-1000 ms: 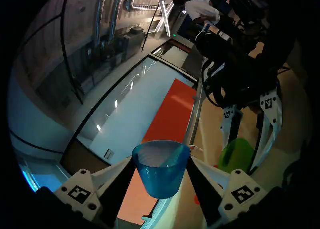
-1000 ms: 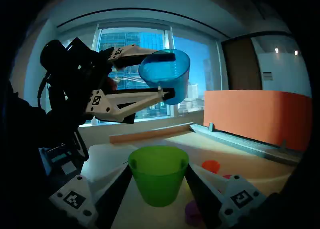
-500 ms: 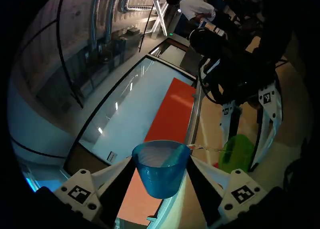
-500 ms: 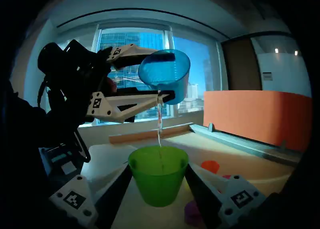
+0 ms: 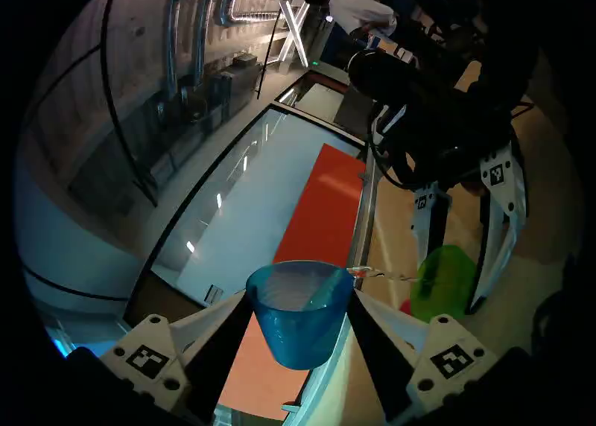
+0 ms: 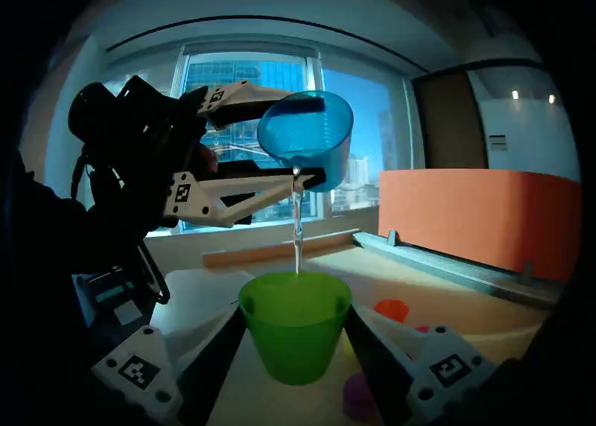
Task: Pour water
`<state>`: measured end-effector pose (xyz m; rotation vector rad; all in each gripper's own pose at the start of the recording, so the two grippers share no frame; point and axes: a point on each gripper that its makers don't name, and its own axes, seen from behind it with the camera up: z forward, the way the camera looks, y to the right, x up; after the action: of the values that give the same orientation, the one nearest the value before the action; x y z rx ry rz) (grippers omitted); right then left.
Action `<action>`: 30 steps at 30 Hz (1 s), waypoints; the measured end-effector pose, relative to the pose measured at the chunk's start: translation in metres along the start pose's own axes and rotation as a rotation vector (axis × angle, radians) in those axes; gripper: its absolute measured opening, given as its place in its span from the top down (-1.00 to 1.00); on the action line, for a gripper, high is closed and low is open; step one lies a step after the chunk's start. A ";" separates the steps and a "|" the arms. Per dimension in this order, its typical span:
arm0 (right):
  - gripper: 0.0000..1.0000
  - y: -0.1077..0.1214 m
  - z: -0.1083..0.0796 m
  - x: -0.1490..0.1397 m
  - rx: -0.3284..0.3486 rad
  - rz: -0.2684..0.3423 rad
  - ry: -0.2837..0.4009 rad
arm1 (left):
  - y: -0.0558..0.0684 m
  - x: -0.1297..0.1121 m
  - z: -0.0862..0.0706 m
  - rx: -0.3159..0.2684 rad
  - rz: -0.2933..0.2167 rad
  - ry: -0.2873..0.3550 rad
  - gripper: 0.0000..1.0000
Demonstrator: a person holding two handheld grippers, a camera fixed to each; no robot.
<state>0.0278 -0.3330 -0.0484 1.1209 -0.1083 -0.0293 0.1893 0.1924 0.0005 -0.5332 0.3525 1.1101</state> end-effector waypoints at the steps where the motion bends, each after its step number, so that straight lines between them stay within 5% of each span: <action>1: -0.79 0.000 0.000 0.000 0.000 -0.001 0.000 | -0.001 0.000 0.000 0.001 0.004 0.000 -0.71; 30: -0.79 0.002 0.001 0.002 0.000 -0.012 0.001 | -0.003 0.003 -0.003 0.024 0.113 -0.008 -0.71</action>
<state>0.0299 -0.3335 -0.0458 1.1218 -0.1011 -0.0397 0.1933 0.1918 -0.0026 -0.4916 0.3923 1.2152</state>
